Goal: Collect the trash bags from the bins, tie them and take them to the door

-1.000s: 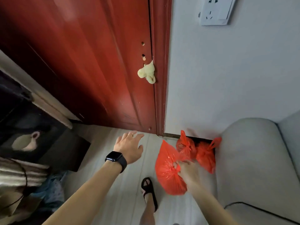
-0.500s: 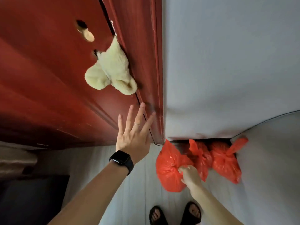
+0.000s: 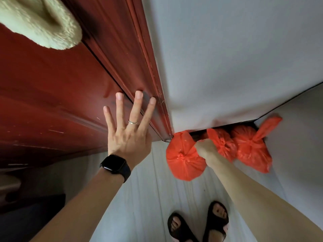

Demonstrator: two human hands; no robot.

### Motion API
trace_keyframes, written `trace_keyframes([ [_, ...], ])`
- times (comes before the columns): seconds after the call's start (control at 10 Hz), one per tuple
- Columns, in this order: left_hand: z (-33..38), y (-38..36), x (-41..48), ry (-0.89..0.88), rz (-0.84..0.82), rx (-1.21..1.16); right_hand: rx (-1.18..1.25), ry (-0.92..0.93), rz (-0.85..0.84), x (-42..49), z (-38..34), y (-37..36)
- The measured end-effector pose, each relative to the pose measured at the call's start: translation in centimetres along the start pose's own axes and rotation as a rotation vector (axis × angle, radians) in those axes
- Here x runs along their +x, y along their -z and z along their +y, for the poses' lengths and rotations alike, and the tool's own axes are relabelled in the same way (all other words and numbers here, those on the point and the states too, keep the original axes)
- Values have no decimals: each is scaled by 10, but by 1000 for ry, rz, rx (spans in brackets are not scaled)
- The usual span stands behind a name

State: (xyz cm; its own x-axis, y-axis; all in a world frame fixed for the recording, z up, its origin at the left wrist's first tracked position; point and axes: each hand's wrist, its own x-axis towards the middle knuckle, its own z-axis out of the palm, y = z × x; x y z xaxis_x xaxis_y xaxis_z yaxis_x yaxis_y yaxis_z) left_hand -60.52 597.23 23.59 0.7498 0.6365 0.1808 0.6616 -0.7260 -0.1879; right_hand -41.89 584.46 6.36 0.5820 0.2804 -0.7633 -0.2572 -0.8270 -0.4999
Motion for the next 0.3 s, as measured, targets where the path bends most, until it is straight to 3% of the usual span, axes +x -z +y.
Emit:
trace_keyframes([
  [0.1,2,9,-2,-3,-45,-2,-169,-41,-31,-31,-8,6],
  [0.2,9,32,-7,3,-130,-42,-354,44,-89,-65,-14,23],
  [0.3,11,69,-12,70,-326,-171,-462,166,-97,-111,-31,56],
])
